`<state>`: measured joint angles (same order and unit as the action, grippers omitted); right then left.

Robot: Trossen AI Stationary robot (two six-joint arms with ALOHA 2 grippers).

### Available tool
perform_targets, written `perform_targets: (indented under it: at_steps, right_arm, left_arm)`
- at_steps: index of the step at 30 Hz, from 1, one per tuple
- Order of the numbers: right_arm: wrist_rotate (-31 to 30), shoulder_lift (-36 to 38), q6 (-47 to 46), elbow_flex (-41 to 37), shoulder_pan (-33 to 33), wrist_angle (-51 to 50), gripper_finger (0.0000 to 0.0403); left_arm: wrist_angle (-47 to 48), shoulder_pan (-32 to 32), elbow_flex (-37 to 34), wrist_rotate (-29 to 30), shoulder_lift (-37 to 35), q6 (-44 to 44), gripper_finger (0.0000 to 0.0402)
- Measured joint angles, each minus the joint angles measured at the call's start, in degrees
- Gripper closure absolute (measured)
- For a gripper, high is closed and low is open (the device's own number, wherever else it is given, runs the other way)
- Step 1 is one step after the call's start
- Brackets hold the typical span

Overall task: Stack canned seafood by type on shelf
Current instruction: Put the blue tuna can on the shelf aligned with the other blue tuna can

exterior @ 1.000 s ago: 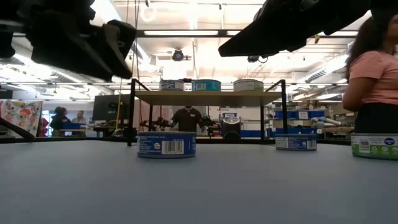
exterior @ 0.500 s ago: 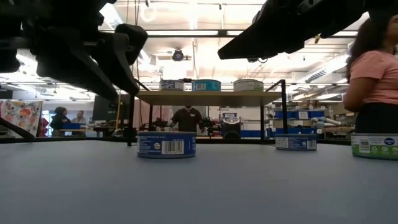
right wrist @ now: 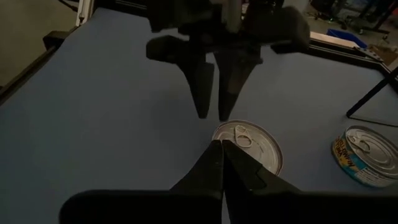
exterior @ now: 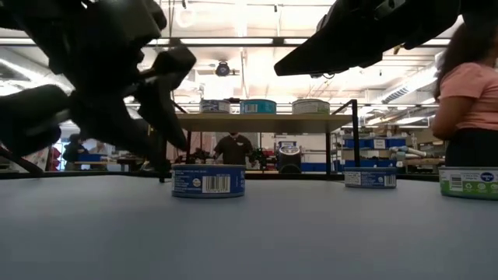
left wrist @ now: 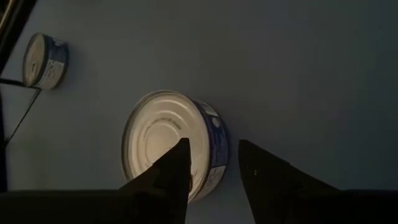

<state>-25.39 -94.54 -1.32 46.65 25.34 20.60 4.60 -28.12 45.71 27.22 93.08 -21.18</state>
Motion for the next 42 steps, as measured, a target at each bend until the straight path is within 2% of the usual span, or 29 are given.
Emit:
perform_targets:
  at_steps: [5,9,20,28,33,37,42]
  right_arm:
    - [-0.02,0.00,0.28,-0.02,0.00,0.04,0.0392]
    - [-0.02,0.00,0.31,-0.02,0.00,0.16,0.0392]
    - [-0.02,0.00,0.46,-0.02,0.00,0.15,0.0392]
    - [-1.47,0.00,0.44,-0.02,0.00,0.10,0.0382]
    - [-4.08,0.00,0.08,-0.02,0.00,-2.86,0.0347]
    - [-6.57,0.00,0.09,-0.02,0.37,-5.02,0.0298]
    - [-10.29,0.00,5.62,-0.02,2.09,-6.06,0.0233]
  left_arm:
    - [-0.65,0.74,0.00,0.17,2.46,-1.34,0.0267]
    - [-1.13,2.08,0.06,1.22,4.47,-1.25,0.0284]
    - [-1.83,2.95,1.81,0.62,5.17,-1.10,0.0392]
    - [0.36,2.99,6.12,-1.02,5.31,-0.47,0.0399]
    - [1.38,3.42,8.65,-3.03,5.31,2.27,0.0400]
    - [1.84,4.59,9.66,-6.09,5.27,4.90,0.0401]
    - [1.67,6.17,10.59,-8.98,5.12,7.88,0.0401]
